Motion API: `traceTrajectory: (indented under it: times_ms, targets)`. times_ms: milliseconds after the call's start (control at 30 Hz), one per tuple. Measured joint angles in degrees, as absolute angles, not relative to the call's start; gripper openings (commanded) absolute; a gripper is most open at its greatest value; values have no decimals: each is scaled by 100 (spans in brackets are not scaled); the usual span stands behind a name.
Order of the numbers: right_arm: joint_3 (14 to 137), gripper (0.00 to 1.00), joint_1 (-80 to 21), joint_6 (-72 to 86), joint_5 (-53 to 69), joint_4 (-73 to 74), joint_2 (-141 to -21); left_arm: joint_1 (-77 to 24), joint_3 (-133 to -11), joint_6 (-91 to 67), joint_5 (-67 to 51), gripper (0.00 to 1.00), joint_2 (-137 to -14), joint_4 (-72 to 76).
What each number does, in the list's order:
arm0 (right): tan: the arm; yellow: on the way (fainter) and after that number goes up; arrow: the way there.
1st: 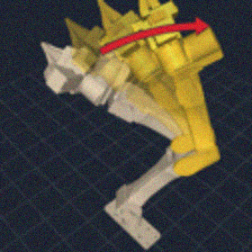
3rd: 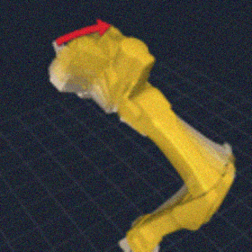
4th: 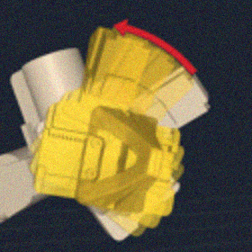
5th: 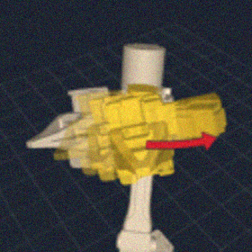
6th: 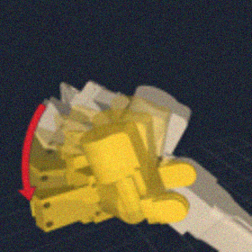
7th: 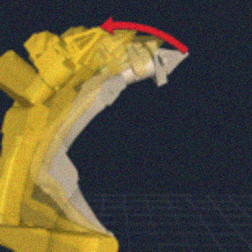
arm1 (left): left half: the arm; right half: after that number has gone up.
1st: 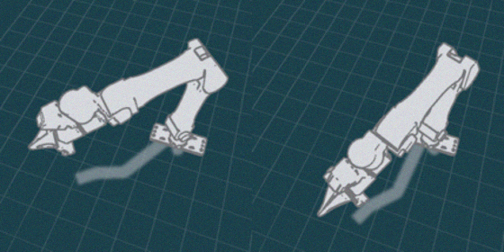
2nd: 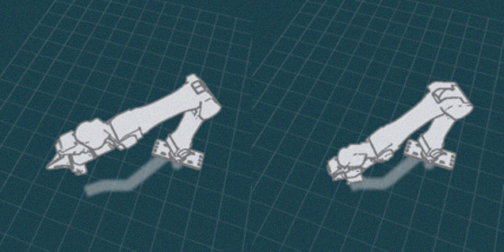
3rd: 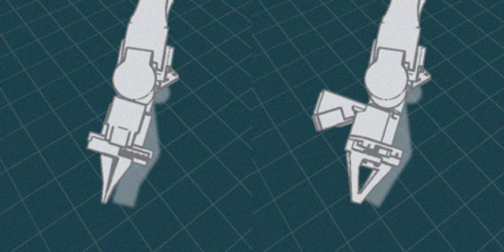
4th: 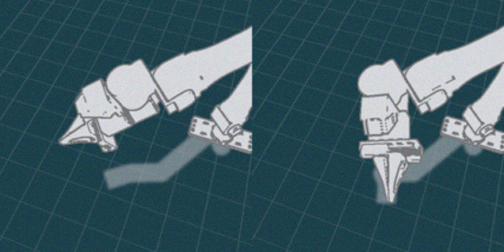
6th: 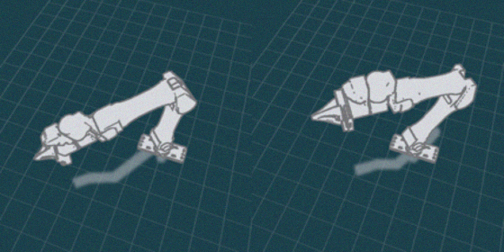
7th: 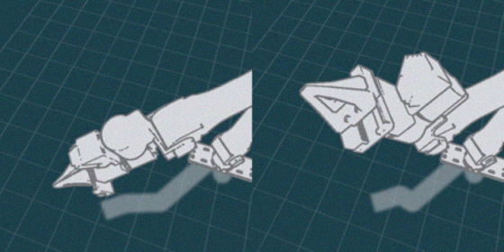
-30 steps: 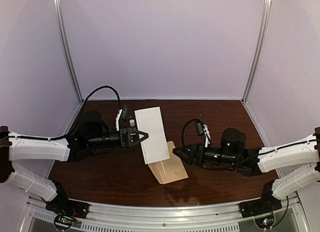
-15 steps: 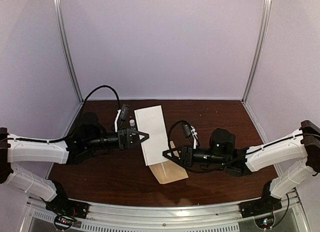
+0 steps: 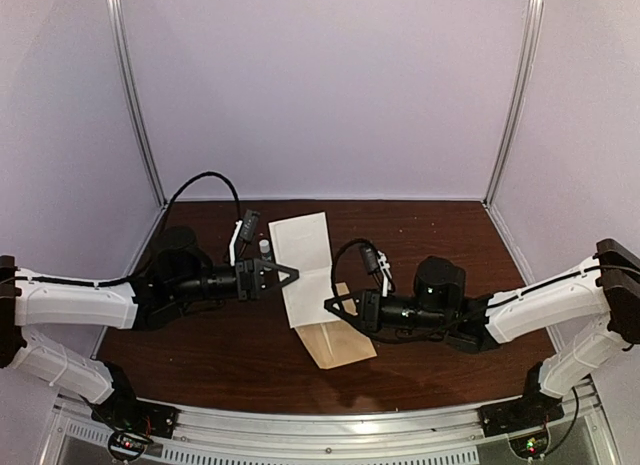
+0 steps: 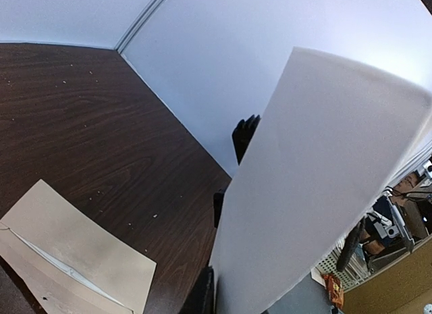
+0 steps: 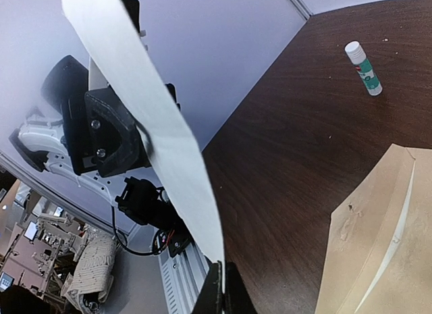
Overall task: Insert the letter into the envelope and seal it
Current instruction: Adjust the letter, then place the letter in the envelope.
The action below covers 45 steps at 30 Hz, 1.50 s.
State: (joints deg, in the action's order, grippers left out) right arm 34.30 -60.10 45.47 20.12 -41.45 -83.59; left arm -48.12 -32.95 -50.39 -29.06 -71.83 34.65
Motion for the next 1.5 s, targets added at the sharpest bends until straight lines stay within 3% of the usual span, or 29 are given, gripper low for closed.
traceTrajectory:
  times_ms: [133,233,400,433,633,833,1067,1500]
  targets:
    - [3430,0,-6010,4550,1944,-4125,-8361,-4812,-3260,-5043,-2884,10,-7183,3465]
    - [3430,0,-6012,4554,1918,-4095,-8361,-4812,-3247,-5046,-2869,1,-7183,3463]
    - [3430,0,-6012,4569,1900,-4080,-8361,-4812,-3247,-5048,-2808,0,-7183,3446]
    - [3430,4,-6012,4569,1898,-4073,-8361,-4812,-3245,-5048,-2790,0,-7183,3439]
    - [3439,62,-6012,4512,1702,-3741,-8307,-4823,-3218,-5098,-2532,0,-7161,3203]
    - [3420,79,-5999,4281,1074,-2886,-7721,-4838,-3153,-5531,-2027,0,-7157,2491]
    - [3197,83,-5795,4257,633,-2287,-7531,-4838,-3120,-6130,-1774,0,-7524,1715]
    - [3118,74,-5684,4552,576,-2040,-8549,-4816,-3262,-6672,-1826,0,-8429,1188]
